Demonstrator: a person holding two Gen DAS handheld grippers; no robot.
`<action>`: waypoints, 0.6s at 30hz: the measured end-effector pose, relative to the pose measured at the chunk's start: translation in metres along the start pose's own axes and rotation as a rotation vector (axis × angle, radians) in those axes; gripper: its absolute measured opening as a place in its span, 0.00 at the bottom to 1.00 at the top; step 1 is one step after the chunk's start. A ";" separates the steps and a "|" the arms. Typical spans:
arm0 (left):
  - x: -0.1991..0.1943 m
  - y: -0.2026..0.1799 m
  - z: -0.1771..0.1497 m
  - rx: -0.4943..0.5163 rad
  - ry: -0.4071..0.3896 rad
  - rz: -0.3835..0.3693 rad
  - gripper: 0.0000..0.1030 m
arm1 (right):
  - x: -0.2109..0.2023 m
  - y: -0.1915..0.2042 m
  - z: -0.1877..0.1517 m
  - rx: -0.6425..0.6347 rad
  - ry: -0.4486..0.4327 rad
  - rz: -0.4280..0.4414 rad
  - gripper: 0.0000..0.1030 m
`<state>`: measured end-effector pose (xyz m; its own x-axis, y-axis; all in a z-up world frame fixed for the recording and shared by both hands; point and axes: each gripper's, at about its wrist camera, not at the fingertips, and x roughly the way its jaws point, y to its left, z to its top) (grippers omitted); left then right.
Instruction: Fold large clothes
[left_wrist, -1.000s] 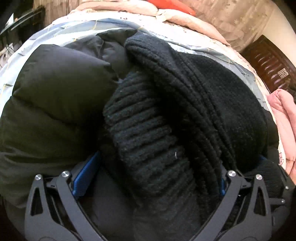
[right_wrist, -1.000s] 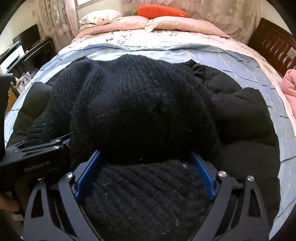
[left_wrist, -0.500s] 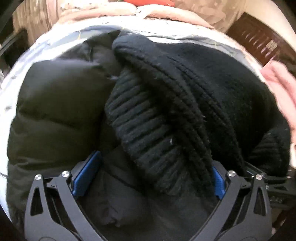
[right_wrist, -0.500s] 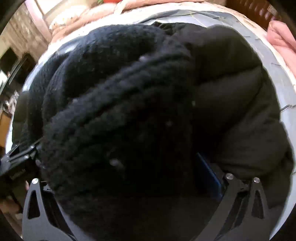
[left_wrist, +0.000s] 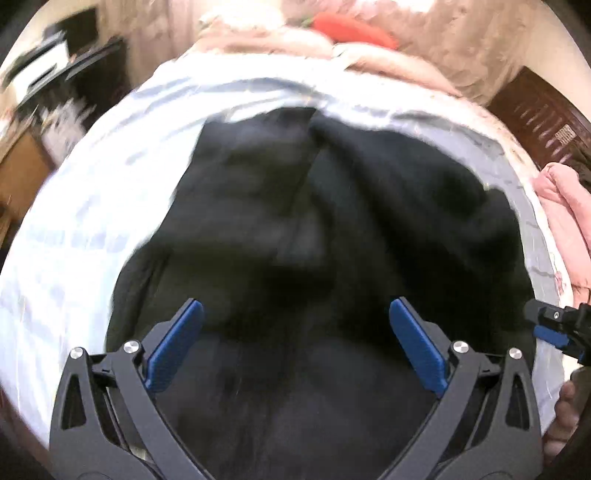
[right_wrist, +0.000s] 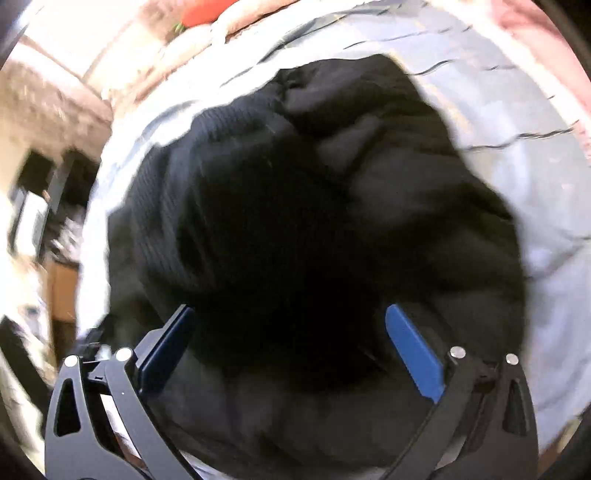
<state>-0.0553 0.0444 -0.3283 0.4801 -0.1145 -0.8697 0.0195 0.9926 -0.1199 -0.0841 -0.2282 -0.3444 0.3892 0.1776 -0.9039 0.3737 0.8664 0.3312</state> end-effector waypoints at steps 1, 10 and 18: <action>-0.006 0.011 -0.018 -0.043 0.048 0.003 0.98 | -0.007 -0.012 -0.016 0.033 -0.005 -0.013 0.99; 0.006 0.080 -0.146 -0.265 0.300 0.074 0.98 | 0.022 -0.063 -0.118 0.259 0.151 -0.091 0.93; 0.042 0.101 -0.162 -0.486 0.299 -0.079 0.98 | 0.064 -0.084 -0.131 0.494 0.207 0.079 0.93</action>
<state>-0.1751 0.1337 -0.4540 0.2233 -0.2645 -0.9382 -0.3942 0.8558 -0.3351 -0.2009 -0.2289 -0.4653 0.2764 0.3649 -0.8891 0.7212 0.5327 0.4429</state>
